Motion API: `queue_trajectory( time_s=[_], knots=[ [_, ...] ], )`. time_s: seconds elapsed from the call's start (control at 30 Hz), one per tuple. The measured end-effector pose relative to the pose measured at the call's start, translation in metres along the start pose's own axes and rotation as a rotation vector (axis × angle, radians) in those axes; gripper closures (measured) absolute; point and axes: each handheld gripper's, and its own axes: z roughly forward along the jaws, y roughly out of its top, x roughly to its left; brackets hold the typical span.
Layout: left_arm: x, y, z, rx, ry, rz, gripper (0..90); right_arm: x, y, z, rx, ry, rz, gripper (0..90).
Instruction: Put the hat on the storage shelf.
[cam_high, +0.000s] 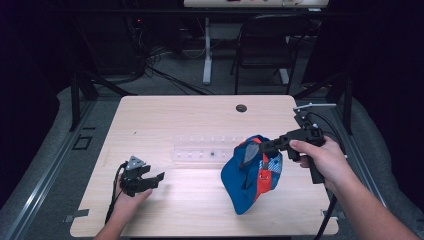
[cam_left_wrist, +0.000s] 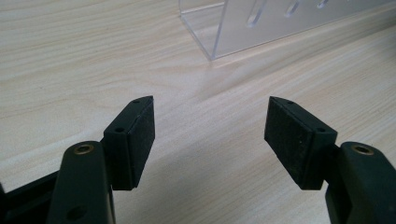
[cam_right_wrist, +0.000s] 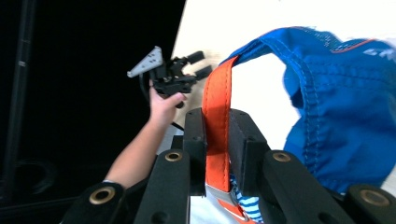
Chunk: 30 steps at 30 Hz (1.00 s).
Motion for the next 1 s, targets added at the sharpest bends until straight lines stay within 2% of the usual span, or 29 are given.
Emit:
queue_trajectory(
  time_s=[0.27, 0.47, 1.0],
  knots=[
    [-0.001, 0.0, 0.001, 0.002, 0.0, 0.001, 33.8, -0.008, 0.003, -0.004, -0.038, 0.092, 0.04, 78.1],
    [-0.002, 0.0, 0.001, 0.003, -0.002, 0.003, 33.8, -0.009, 0.008, -0.007, -0.06, 0.119, 0.055, 78.1],
    [-0.002, 0.0, 0.001, 0.004, -0.005, 0.006, 33.8, 0.011, 0.025, -0.015, -0.125, 0.176, 0.055, 78.1]
  ],
)
